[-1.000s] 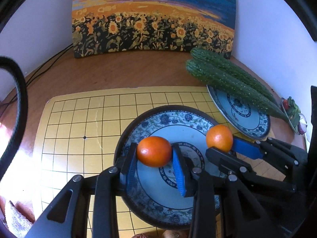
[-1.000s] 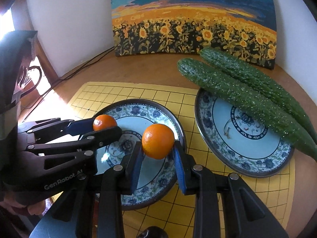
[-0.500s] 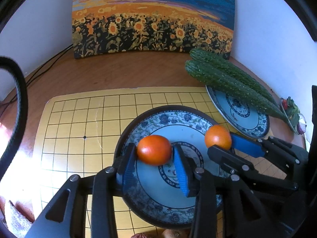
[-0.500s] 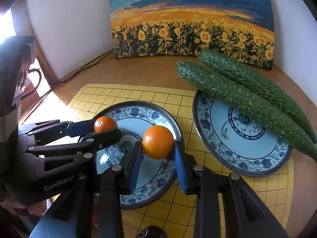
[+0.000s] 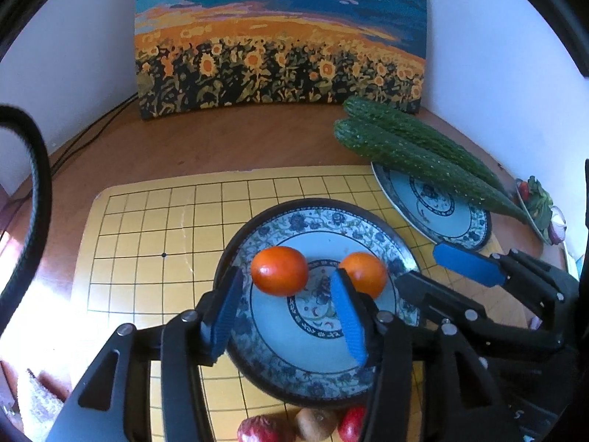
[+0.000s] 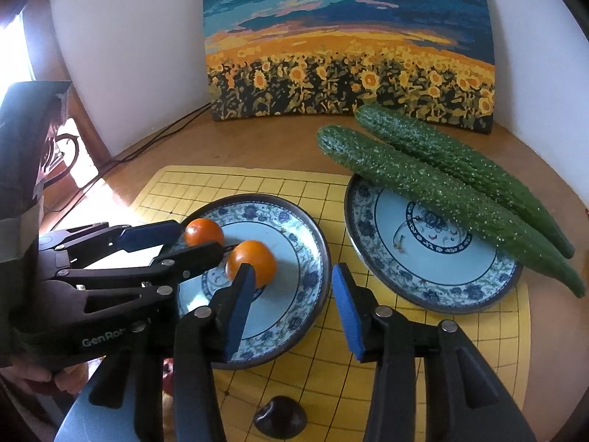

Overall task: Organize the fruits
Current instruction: 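Withdraw both grippers from the plate back toward the remaining fruit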

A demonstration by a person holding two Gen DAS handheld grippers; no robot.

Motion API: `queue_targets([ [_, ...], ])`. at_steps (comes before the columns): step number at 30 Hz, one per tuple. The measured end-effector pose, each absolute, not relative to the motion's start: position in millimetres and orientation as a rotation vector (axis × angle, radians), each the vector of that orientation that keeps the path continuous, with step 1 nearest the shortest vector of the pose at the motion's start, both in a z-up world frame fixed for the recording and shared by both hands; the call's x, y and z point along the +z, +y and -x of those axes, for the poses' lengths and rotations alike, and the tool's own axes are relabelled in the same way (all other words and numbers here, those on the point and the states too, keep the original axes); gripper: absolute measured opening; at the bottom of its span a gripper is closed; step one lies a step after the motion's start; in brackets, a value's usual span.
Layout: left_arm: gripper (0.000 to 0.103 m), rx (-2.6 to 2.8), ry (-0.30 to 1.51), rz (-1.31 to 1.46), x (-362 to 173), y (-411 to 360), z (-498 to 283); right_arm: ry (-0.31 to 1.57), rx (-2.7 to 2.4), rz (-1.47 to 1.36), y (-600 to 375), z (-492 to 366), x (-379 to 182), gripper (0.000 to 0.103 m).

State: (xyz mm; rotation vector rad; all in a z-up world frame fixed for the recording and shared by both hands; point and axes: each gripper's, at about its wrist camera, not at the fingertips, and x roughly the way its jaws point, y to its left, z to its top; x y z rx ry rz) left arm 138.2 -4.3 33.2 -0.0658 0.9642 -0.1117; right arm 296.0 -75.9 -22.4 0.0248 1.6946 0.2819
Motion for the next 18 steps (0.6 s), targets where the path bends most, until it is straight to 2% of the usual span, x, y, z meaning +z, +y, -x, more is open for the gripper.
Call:
queue_targets([
  [18,0.054,-0.084,0.947,0.1,56,2,-79,1.696,0.34,-0.025,-70,-272,20,0.048],
])
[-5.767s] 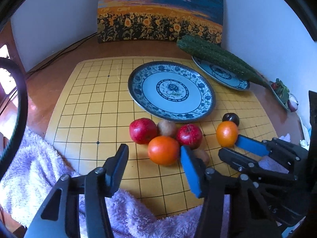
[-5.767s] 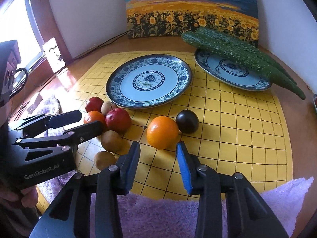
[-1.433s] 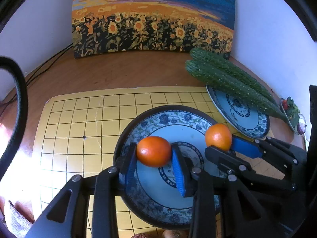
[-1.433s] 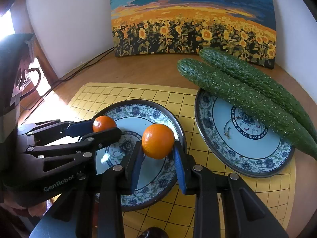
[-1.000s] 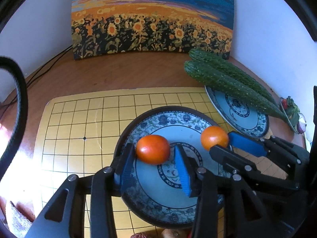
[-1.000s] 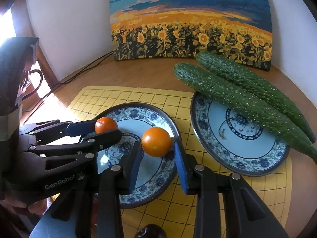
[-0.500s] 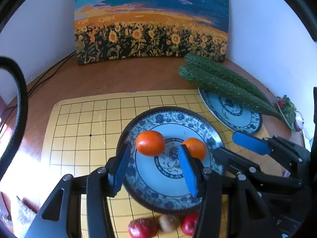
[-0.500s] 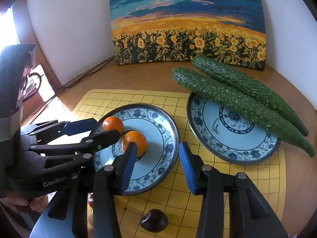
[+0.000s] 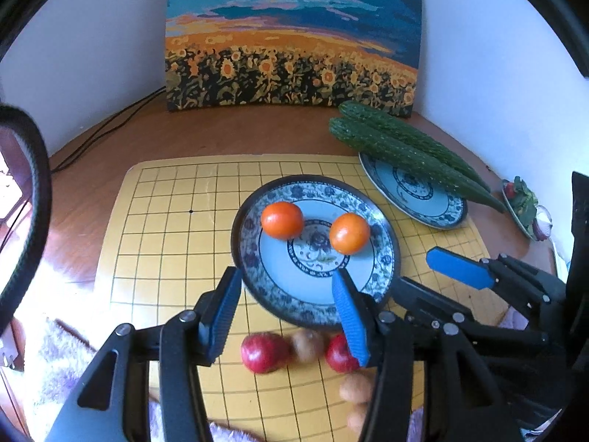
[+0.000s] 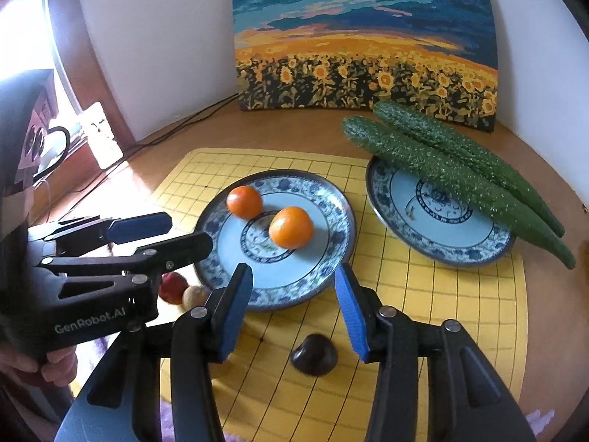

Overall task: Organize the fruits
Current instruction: 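Withdraw both grippers from the plate back toward the remaining fruit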

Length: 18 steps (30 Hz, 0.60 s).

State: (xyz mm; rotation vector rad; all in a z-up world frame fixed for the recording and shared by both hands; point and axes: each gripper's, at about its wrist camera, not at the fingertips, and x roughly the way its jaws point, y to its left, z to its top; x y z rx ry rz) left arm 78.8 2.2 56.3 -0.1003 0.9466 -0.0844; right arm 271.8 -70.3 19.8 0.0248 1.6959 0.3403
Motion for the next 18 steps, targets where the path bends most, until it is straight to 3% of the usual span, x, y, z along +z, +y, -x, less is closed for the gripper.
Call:
queue_targets([
  [18,0.054,-0.087,0.937,0.099,54,14,-36,1.693,0.266,-0.018,-92,-239,45,0.048],
])
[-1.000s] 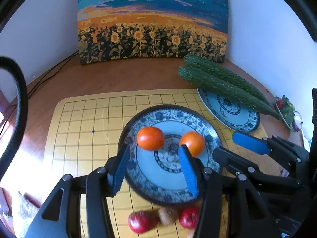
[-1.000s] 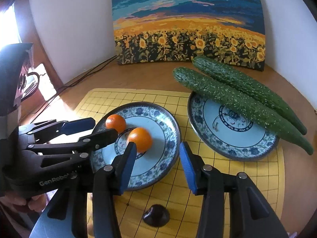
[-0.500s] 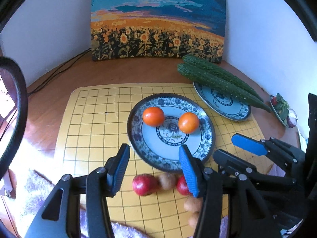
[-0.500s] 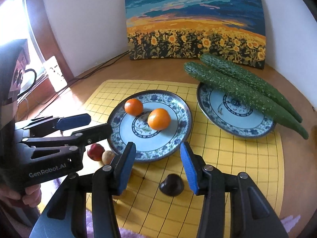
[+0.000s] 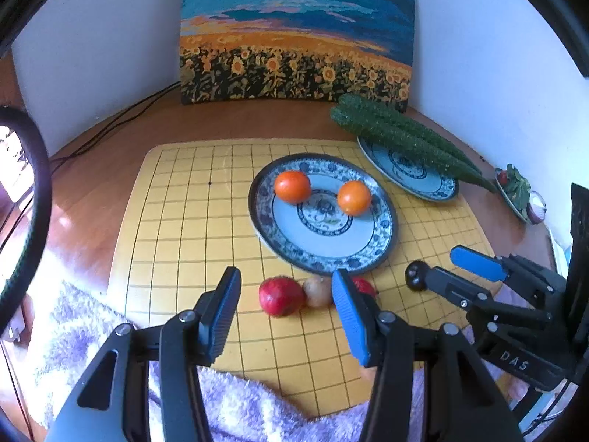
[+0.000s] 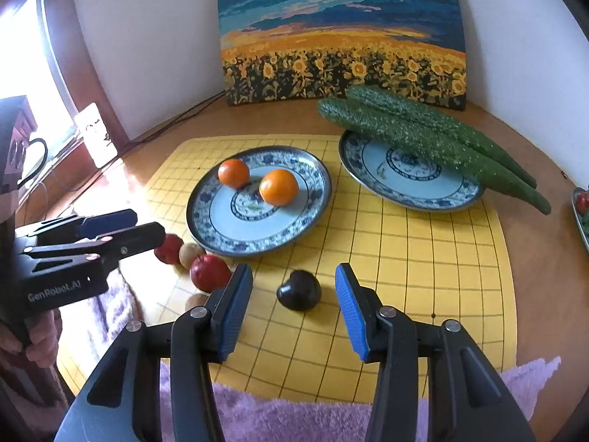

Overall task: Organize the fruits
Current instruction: 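Withdraw both grippers from the plate back toward the remaining fruit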

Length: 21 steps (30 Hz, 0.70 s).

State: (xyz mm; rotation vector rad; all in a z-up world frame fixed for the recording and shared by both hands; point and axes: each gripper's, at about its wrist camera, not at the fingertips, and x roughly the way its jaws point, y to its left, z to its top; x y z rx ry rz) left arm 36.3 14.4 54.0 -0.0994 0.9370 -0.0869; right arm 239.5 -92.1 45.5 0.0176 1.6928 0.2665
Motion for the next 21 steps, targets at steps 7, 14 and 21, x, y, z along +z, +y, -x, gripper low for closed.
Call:
queue_targets([
  [7,0.054,-0.084,0.952,0.109,42,22,-29,1.705,0.262,-0.002,-94,-229,45,0.048],
  [14,0.054,-0.089,0.972,0.114,30,24,-30,1.723,0.255,0.008,-94,-224,37,0.048],
  [21,0.054,-0.089,0.982,0.103,22,22,-34,1.729,0.254,0.026,-92,-222,32,0.048],
])
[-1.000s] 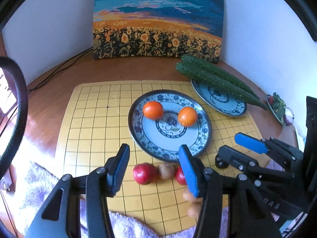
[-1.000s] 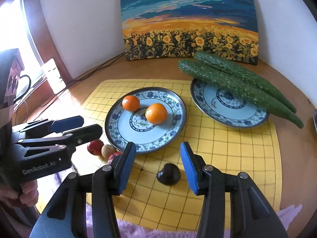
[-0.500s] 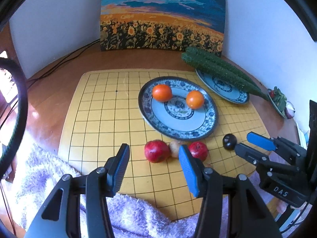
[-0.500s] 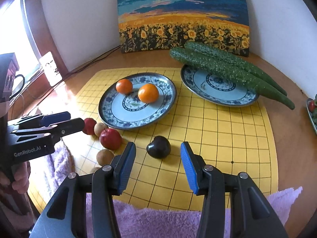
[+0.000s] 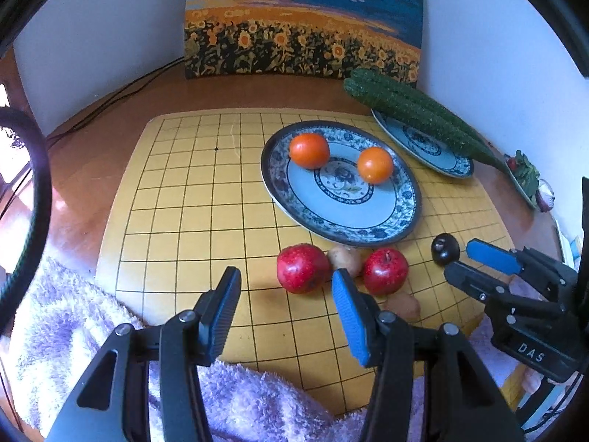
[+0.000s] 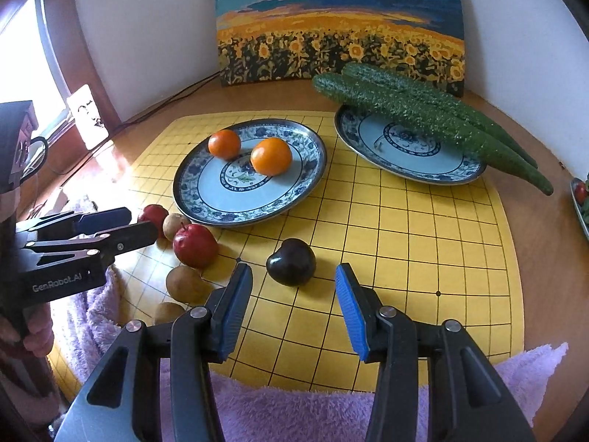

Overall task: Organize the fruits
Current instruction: 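Withdraw both grippers from the plate back toward the remaining fruit, then grasp the dark plum with the right gripper while the left gripper grasps a red apple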

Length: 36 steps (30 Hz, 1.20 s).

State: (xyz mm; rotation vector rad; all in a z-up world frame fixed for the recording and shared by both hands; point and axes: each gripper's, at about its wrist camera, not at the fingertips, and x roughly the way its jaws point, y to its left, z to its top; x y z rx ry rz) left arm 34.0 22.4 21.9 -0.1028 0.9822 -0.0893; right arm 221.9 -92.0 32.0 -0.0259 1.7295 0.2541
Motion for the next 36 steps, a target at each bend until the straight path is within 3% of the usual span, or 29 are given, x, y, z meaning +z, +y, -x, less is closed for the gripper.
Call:
queue_targets([
  [18,0.055,-0.155,0.954,0.114,17,22,-35,1.744,0.248,0.031,-89,-218,19,0.048],
  [24,0.046,-0.169,0.947,0.12,18,21,-32,1.736,0.253,0.025,-87,-217,18,0.048],
  [36,0.045,-0.183,0.94,0.135,17,20,-33,1.717,0.262,0.031,-84,-214,18,0.043],
])
